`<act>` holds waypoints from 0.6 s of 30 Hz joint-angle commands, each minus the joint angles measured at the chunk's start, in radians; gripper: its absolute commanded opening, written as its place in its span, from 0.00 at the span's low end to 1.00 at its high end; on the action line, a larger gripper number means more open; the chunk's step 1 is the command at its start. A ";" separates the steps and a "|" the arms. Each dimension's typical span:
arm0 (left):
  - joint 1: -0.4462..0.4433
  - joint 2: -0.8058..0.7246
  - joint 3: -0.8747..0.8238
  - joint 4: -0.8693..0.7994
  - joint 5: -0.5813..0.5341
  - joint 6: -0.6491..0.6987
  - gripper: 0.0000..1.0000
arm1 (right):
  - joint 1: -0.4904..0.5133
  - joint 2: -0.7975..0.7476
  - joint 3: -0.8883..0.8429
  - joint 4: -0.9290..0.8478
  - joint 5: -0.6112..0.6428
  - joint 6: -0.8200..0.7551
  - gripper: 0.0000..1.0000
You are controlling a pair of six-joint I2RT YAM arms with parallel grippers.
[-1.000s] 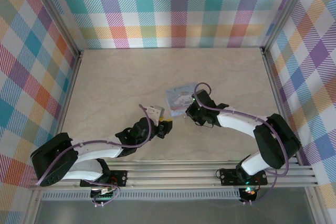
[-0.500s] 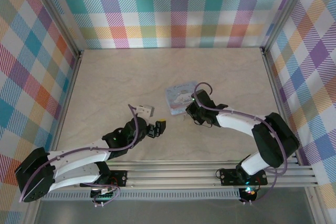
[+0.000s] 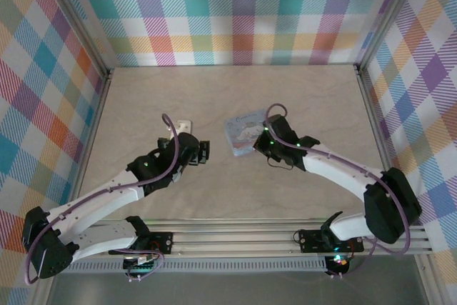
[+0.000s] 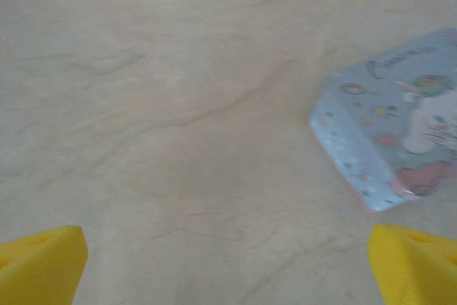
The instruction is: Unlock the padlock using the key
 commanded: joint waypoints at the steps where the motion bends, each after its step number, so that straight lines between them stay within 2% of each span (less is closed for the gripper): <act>1: 0.055 -0.020 0.030 -0.202 -0.022 -0.071 1.00 | 0.072 0.109 0.124 -0.010 -0.095 -0.123 0.00; 11: 0.078 -0.238 -0.052 -0.299 -0.076 -0.138 1.00 | 0.196 0.615 0.601 -0.036 -0.339 -0.249 0.00; 18: 0.080 -0.307 -0.086 -0.345 -0.089 -0.158 1.00 | 0.208 0.832 0.835 -0.096 -0.364 -0.306 0.02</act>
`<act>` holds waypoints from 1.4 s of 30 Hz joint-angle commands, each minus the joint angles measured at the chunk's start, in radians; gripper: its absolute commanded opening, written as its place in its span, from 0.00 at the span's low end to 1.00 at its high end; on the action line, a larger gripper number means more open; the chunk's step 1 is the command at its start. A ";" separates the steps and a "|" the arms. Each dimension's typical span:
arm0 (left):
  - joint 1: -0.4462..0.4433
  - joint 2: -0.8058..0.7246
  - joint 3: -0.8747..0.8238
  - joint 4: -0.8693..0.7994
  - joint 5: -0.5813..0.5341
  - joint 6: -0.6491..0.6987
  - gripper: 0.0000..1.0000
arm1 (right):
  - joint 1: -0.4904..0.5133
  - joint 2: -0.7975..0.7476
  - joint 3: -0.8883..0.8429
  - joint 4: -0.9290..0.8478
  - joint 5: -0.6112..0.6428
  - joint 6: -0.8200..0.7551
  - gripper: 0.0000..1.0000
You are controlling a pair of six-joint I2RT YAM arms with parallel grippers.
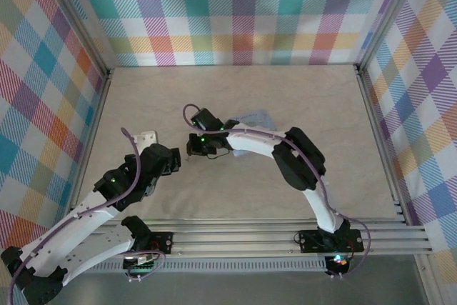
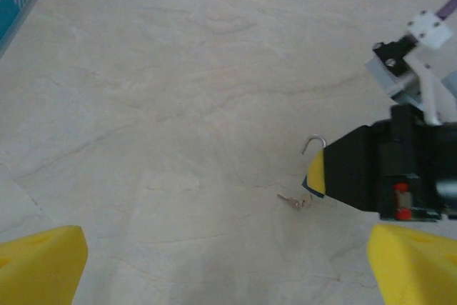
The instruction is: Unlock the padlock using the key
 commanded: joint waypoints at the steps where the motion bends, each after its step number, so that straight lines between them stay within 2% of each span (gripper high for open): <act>1: 0.008 -0.015 -0.018 -0.053 -0.031 -0.025 1.00 | -0.001 0.045 0.091 -0.061 -0.033 -0.065 0.03; 4: 0.009 -0.014 -0.020 -0.061 -0.033 -0.026 1.00 | -0.002 0.078 0.136 -0.090 -0.028 -0.085 0.10; 9: 0.008 -0.013 -0.035 -0.057 -0.029 -0.027 1.00 | -0.002 0.070 0.162 -0.115 -0.020 -0.110 0.29; 15: 0.010 -0.016 -0.054 0.023 0.063 0.035 1.00 | -0.003 -0.036 0.152 -0.160 0.070 -0.166 0.46; 18: 0.025 -0.014 -0.049 0.076 0.088 0.086 1.00 | -0.005 -0.146 0.095 -0.158 0.158 -0.216 0.56; 22: 0.093 0.016 -0.034 0.191 0.166 0.188 1.00 | -0.031 -0.313 -0.008 -0.165 0.299 -0.318 0.71; 27: 0.190 0.142 0.024 0.325 0.253 0.253 1.00 | -0.101 -0.514 -0.196 -0.151 0.560 -0.443 1.00; 29: 0.226 0.204 0.008 0.448 0.303 0.318 1.00 | -0.148 -0.599 -0.296 -0.118 0.645 -0.494 1.00; 34: 0.375 0.388 -0.017 0.705 0.436 0.401 1.00 | -0.331 -0.766 -0.533 -0.032 0.712 -0.574 1.00; 36: 0.401 0.443 -0.070 0.850 0.412 0.472 1.00 | -0.415 -0.819 -0.649 0.056 0.721 -0.629 1.00; 38: 0.424 0.500 -0.117 0.973 0.372 0.539 1.00 | -0.494 -0.869 -0.792 0.223 0.721 -0.724 1.00; 42: 0.500 0.569 -0.186 1.125 0.341 0.587 1.00 | -0.624 -0.929 -1.002 0.471 0.670 -0.816 1.00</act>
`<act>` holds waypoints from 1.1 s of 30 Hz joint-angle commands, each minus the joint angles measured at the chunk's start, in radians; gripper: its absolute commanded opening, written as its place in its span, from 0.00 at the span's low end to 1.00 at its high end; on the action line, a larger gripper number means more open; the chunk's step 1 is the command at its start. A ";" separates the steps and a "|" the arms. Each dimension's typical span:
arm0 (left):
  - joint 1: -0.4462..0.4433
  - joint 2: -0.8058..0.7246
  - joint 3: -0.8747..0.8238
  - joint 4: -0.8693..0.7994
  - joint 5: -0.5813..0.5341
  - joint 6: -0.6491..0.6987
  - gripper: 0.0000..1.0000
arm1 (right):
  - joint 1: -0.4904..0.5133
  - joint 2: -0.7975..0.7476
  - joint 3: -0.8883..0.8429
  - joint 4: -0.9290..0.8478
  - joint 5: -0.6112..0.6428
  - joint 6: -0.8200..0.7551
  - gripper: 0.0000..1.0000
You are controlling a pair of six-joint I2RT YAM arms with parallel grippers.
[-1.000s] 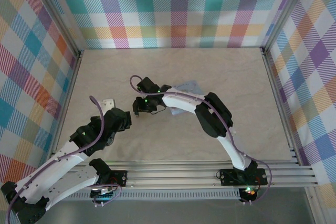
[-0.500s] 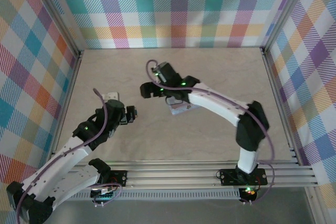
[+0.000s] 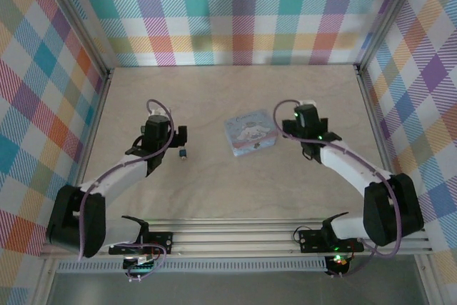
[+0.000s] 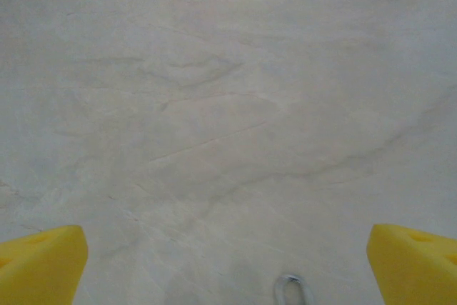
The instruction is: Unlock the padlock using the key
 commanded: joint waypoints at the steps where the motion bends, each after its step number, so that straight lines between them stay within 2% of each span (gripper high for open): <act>1: 0.071 0.025 -0.073 0.266 -0.012 0.084 1.00 | -0.090 -0.045 -0.103 0.284 -0.042 -0.119 1.00; 5: 0.158 0.032 -0.164 0.414 0.029 0.049 1.00 | -0.186 -0.036 -0.228 0.528 -0.147 -0.103 1.00; 8: 0.209 0.040 -0.223 0.525 0.099 0.003 1.00 | -0.206 0.002 -0.299 0.703 -0.205 -0.126 1.00; 10: 0.210 0.068 -0.255 0.603 0.117 0.005 1.00 | -0.214 0.033 -0.292 0.703 -0.220 -0.119 1.00; 15: 0.212 0.166 -0.309 0.778 0.163 0.024 1.00 | -0.253 0.172 -0.414 1.039 -0.283 -0.094 1.00; 17: 0.211 0.206 -0.307 0.805 0.186 0.035 1.00 | -0.258 0.215 -0.429 1.096 -0.282 -0.089 1.00; 18: 0.211 0.232 -0.297 0.810 0.209 0.044 1.00 | -0.259 0.225 -0.422 1.114 -0.274 -0.087 1.00; 19: 0.210 0.253 -0.281 0.801 0.222 0.052 1.00 | -0.260 0.209 -0.403 1.048 -0.277 -0.081 1.00; 21: 0.212 0.262 -0.221 0.697 0.249 0.063 1.00 | -0.269 0.222 -0.367 0.995 -0.280 -0.072 1.00; 24: 0.212 0.272 -0.208 0.682 0.202 0.040 1.00 | -0.295 0.214 -0.360 0.963 -0.305 -0.049 1.00; 33: 0.212 0.271 -0.208 0.677 0.201 0.041 1.00 | -0.295 0.212 -0.363 0.966 -0.306 -0.052 1.00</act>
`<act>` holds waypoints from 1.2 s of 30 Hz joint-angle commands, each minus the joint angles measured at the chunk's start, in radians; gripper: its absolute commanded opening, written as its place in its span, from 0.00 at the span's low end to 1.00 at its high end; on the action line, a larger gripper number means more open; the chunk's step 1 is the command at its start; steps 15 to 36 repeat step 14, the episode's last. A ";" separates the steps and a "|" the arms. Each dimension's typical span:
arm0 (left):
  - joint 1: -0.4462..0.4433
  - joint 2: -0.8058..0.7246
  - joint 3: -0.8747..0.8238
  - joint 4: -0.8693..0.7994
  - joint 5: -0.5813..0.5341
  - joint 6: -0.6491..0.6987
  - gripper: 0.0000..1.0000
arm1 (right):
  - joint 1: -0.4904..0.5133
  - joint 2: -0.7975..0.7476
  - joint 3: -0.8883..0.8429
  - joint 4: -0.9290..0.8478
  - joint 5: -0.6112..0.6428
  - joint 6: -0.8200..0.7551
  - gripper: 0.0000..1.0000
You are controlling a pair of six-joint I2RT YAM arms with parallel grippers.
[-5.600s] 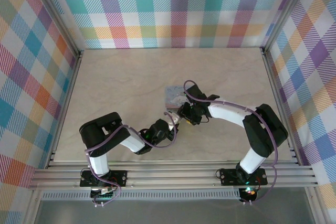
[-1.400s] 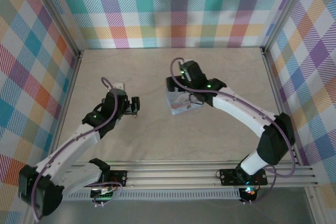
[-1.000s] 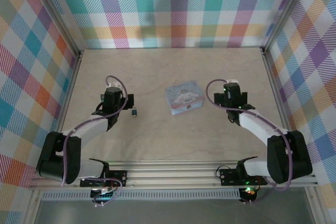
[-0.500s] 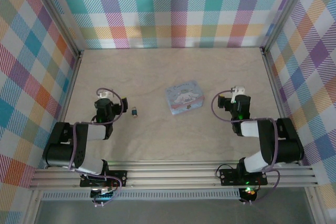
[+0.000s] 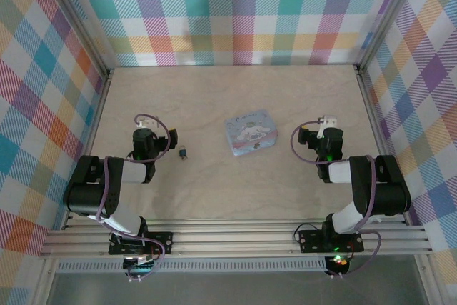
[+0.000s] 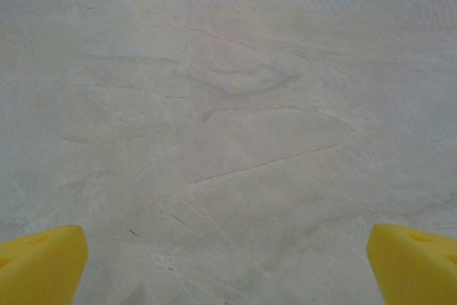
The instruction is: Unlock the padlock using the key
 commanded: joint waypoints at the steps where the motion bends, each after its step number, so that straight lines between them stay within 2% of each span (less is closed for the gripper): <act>1: 0.008 0.000 0.011 0.001 0.002 0.005 1.00 | -0.004 -0.008 0.014 0.037 -0.018 0.014 1.00; 36: 0.008 0.000 0.014 0.000 0.003 0.005 1.00 | -0.004 -0.008 0.014 0.036 -0.018 0.015 1.00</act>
